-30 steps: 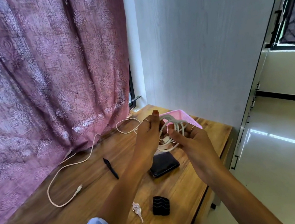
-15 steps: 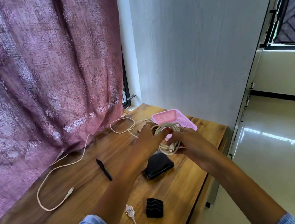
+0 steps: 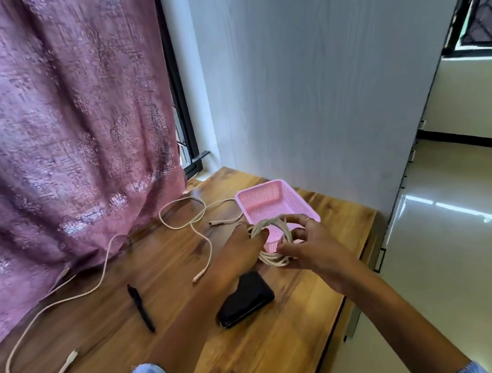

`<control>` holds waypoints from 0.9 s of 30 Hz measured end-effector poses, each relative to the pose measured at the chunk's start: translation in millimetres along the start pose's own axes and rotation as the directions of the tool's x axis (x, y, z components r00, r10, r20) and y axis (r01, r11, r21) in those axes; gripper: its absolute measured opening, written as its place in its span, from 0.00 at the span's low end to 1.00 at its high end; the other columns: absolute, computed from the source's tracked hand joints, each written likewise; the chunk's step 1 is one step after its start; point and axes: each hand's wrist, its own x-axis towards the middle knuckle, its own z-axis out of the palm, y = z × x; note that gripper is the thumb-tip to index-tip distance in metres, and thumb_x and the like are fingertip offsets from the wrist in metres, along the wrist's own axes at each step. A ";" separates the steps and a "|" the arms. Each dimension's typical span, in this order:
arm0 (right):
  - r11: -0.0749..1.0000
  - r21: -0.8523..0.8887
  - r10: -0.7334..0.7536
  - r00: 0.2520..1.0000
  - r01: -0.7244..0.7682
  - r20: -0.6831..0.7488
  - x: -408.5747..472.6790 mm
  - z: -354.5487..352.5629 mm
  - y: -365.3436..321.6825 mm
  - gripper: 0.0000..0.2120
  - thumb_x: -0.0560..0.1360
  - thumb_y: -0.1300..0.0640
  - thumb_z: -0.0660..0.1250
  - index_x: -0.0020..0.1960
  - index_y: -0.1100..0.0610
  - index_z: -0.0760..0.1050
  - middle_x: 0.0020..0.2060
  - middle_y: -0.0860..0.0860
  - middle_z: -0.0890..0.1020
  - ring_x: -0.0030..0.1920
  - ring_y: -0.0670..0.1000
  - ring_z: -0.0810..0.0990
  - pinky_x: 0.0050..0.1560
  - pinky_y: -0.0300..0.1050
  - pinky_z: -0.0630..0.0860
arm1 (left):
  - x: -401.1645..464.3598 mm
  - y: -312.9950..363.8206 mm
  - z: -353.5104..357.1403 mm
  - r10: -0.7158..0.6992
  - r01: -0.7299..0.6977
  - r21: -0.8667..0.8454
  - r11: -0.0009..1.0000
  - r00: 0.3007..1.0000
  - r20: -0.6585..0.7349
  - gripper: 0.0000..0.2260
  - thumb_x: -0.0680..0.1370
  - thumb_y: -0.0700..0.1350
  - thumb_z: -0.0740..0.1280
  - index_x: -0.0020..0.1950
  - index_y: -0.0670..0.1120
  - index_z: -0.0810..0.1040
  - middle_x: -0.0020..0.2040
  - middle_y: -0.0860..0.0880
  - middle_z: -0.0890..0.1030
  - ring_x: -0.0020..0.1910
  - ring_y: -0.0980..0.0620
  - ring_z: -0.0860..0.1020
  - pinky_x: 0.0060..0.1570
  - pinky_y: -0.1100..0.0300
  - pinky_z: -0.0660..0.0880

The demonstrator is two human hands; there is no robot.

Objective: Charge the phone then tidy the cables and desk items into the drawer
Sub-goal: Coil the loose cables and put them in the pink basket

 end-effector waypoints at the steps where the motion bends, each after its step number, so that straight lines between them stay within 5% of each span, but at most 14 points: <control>1: 1.000 -0.008 -0.013 1.000 0.013 0.013 9.7 -6.1 -1.6 0.25 0.72 0.67 0.70 0.64 0.51 0.67 0.52 0.58 0.81 0.50 0.56 0.83 0.49 0.51 0.82 | 11.6 -1.3 2.5 -0.022 0.022 -0.021 1.000 1.000 -0.006 0.08 0.81 0.43 0.59 0.44 0.47 0.74 0.30 0.52 0.75 0.25 0.60 0.74 0.25 0.66 0.69; 4: 1.000 0.010 -0.012 0.997 0.011 0.076 41.3 -25.4 -4.3 0.24 0.73 0.70 0.66 0.64 0.51 0.67 0.51 0.62 0.81 0.49 0.58 0.83 0.48 0.52 0.82 | 46.6 -3.8 7.2 -0.094 0.094 -0.042 0.995 0.995 -0.015 0.11 0.82 0.41 0.58 0.39 0.46 0.72 0.22 0.53 0.73 0.17 0.58 0.70 0.21 0.66 0.65; 10: 0.988 0.133 0.056 0.982 -0.081 0.183 110.6 -55.8 -9.0 0.19 0.74 0.71 0.64 0.63 0.59 0.68 0.51 0.63 0.82 0.45 0.57 0.83 0.48 0.48 0.81 | 116.1 -10.5 7.6 -0.199 0.192 -0.080 0.978 0.976 -0.091 0.04 0.80 0.45 0.62 0.47 0.47 0.69 0.36 0.47 0.74 0.29 0.54 0.73 0.26 0.63 0.71; 13: 0.989 0.094 0.099 0.981 -0.115 0.168 145.3 -65.1 -5.4 0.15 0.75 0.67 0.65 0.61 0.63 0.71 0.50 0.64 0.83 0.45 0.57 0.83 0.45 0.44 0.82 | 141.1 -10.1 11.0 -0.187 0.175 -0.098 0.980 0.974 -0.129 0.07 0.78 0.43 0.65 0.53 0.48 0.68 0.37 0.48 0.75 0.26 0.57 0.75 0.27 0.62 0.73; 17: 0.987 0.011 0.159 0.982 -0.161 0.106 190.4 -74.1 5.9 0.13 0.75 0.67 0.65 0.60 0.65 0.73 0.47 0.63 0.84 0.44 0.55 0.84 0.44 0.44 0.82 | 165.7 -10.0 10.6 -0.191 0.175 -0.108 0.979 0.970 -0.152 0.15 0.77 0.40 0.68 0.60 0.46 0.68 0.41 0.44 0.77 0.36 0.50 0.79 0.43 0.49 0.79; 23: 0.970 -0.177 0.187 0.977 -0.167 0.102 236.5 -81.4 24.1 0.14 0.75 0.67 0.65 0.61 0.63 0.74 0.47 0.61 0.83 0.45 0.55 0.85 0.49 0.51 0.82 | 195.9 -24.8 15.5 -0.183 0.206 0.107 0.973 0.965 -0.190 0.21 0.72 0.39 0.72 0.62 0.50 0.71 0.60 0.44 0.77 0.53 0.43 0.79 0.58 0.45 0.76; 27: 0.945 -0.282 0.211 0.969 -0.168 0.128 253.0 -77.4 37.5 0.17 0.74 0.67 0.66 0.62 0.62 0.75 0.48 0.58 0.84 0.46 0.54 0.84 0.51 0.54 0.81 | 200.6 -25.4 24.6 -0.189 0.234 0.284 0.930 0.966 -0.177 0.25 0.72 0.40 0.73 0.67 0.46 0.70 0.60 0.43 0.79 0.51 0.45 0.81 0.55 0.49 0.77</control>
